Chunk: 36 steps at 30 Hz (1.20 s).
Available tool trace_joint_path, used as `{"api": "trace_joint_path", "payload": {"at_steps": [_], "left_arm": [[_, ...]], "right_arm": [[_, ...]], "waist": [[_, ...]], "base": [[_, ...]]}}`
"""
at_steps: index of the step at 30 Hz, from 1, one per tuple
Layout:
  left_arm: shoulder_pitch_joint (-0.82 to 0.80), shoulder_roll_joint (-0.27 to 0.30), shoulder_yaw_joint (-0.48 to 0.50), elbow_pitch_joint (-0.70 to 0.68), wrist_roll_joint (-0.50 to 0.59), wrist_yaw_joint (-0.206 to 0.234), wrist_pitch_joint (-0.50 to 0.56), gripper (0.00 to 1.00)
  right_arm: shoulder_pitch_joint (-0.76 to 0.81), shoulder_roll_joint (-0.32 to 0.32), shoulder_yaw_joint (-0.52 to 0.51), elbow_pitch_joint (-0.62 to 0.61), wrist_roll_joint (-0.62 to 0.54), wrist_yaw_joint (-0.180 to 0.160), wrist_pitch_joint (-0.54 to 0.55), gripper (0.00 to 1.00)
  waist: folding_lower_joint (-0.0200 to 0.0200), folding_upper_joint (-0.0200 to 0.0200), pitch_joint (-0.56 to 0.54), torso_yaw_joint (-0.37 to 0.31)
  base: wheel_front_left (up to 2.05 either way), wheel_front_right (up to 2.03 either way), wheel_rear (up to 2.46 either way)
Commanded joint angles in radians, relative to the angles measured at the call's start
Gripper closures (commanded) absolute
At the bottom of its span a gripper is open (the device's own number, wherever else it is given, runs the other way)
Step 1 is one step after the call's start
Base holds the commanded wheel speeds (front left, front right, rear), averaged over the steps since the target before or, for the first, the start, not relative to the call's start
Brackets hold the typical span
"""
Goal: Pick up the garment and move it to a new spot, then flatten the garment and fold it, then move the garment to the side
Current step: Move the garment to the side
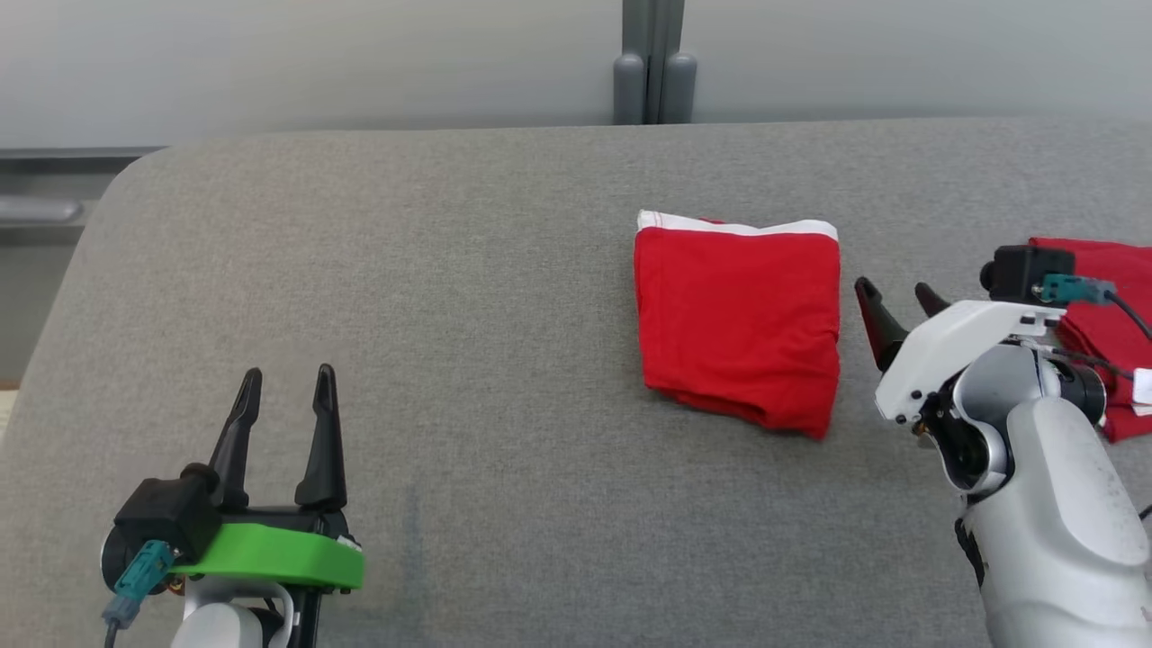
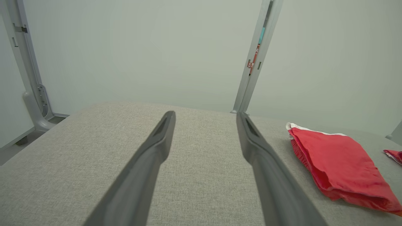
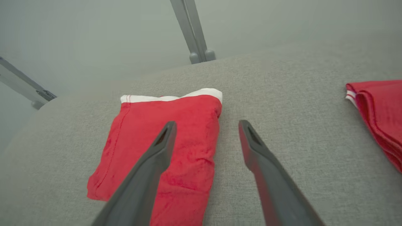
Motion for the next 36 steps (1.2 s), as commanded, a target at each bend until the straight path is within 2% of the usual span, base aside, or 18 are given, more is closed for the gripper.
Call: {"api": "trace_joint_path", "payload": {"at_steps": [1, 4, 9, 12, 18, 19, 20, 25, 29, 30, 31, 32, 36], "left_arm": [[-0.02, -0.001, -0.003, -0.002, 0.004, -0.003, 0.0, 0.0], [-0.03, -0.004, -0.013, -0.004, 0.002, -0.003, 0.0, 0.0], [-0.04, -0.005, -0.016, -0.002, -0.003, -0.003, 0.0, 0.0], [-0.045, -0.006, -0.016, -0.001, -0.007, -0.003, 0.0, 0.0], [-0.051, -0.011, -0.014, -0.001, -0.005, -0.003, 0.0, 0.0], [-0.052, -0.011, -0.016, -0.001, -0.005, -0.003, 0.0, 0.0], [-0.053, -0.012, -0.016, -0.003, -0.004, -0.003, 0.0, 0.0], [-0.052, -0.014, -0.006, -0.016, 0.0, -0.003, 0.0, 0.0], [-0.05, -0.013, 0.005, -0.032, 0.001, -0.003, 0.0, 0.0], [-0.045, -0.014, 0.012, -0.038, 0.003, -0.003, 0.0, 0.0], [-0.044, -0.014, 0.014, -0.042, 0.005, -0.003, 0.0, 0.0], [-0.045, -0.014, 0.015, -0.048, 0.006, -0.003, 0.0, 0.0], [-0.062, -0.017, 0.014, -0.065, 0.006, -0.003, 0.0, 0.0]], "right_arm": [[-0.031, 0.003, -0.014, 0.039, -0.01, 0.0, 0.022, 0.0], [-0.076, 0.013, -0.048, 0.14, -0.04, 0.0, 0.057, 0.0], [-0.137, 0.024, -0.114, 0.303, -0.102, 0.0, 0.055, 0.0], [-0.175, 0.03, -0.162, 0.395, -0.087, 0.0, 0.064, 0.0], [-0.233, 0.036, -0.152, 0.531, -0.136, 0.0, 0.094, 0.02], [-0.244, 0.036, -0.148, 0.543, -0.142, 0.0, 0.093, 0.45], [-0.26, 0.036, -0.138, 0.553, -0.154, 0.0, 0.087, 1.0], [-0.339, 0.025, -0.037, 0.566, -0.216, 0.0, 0.1, 1.0], [-0.395, -0.03, 0.119, 0.532, -0.229, 0.0, 0.162, 1.0], [-0.414, -0.051, 0.198, 0.512, -0.205, 0.0, 0.196, 1.0], [-0.424, -0.069, 0.228, 0.499, -0.19, 0.0, 0.213, 1.0], [-0.442, -0.112, 0.29, 0.47, -0.159, -0.001, 0.246, 1.0], [-0.476, -0.243, 0.415, 0.362, -0.035, -0.001, 0.335, 1.0]], "waist": [[0.0, -0.0001, 0.04, 0.043], [0.0, -0.0001, 0.061, 0.073], [0.0, -0.0001, 0.082, 0.109], [0.0, -0.0001, 0.088, 0.118], [0.0, -0.0001, 0.094, 0.112], [0.0, -0.0001, 0.095, 0.109], [0.0, -0.0001, 0.097, 0.103], [0.0, -0.0001, 0.102, 0.058], [0.0, -0.0001, 0.105, 0.009], [0.0, -0.0001, 0.107, -0.013], [0.0, -0.0001, 0.109, -0.023], [0.0, -0.0001, 0.114, -0.044], [0.0, -0.0001, 0.135, -0.102]], "base": [[0.0, 0.0, 0.0], [0.0, 0.0, 0.0], [0.0, 0.0, 0.0], [0.0, 0.0, 0.0], [0.0, 0.0, 0.0], [0.0, 0.0, 0.0], [0.0, 0.0, 0.0], [0.0, 0.0, 0.0], [0.0, 0.0, 0.0], [0.0, 0.0, 0.0], [0.0, 0.0, 0.0], [0.0, 0.0, 0.0], [0.0, 0.0, 0.0]]}}
